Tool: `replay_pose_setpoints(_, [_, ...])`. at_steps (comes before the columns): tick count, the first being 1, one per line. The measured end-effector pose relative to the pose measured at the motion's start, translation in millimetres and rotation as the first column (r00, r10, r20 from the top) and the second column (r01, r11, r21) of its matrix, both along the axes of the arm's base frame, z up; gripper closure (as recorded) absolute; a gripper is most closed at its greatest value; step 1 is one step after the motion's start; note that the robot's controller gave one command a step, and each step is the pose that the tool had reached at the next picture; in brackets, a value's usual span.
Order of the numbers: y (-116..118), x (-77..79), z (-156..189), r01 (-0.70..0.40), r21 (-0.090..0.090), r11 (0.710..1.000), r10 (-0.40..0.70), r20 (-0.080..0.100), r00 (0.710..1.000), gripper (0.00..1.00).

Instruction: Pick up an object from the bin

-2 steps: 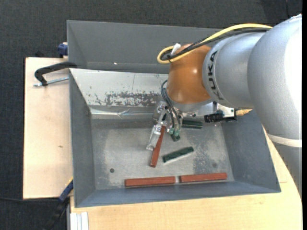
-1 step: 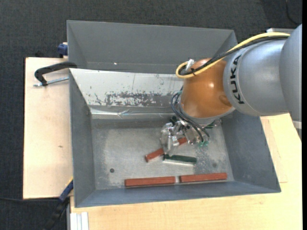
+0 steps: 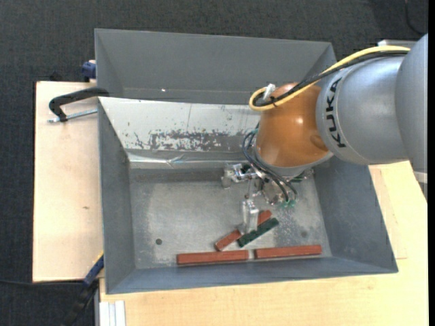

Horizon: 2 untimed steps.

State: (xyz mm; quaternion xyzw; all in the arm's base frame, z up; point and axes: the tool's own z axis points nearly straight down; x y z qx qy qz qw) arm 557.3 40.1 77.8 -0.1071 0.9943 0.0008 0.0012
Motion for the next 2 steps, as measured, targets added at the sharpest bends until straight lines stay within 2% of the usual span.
replay_pose_setpoints(1, [-7.0, -26.6, -1.2, -0.062, 0.0, 0.998, 0.062, 0.004, 0.998, 0.0])
replay_pose_setpoints(2, [-11.8, -42.2, -2.5, -0.094, 0.0, 0.996, 0.094, 0.002, 0.996, 0.0])
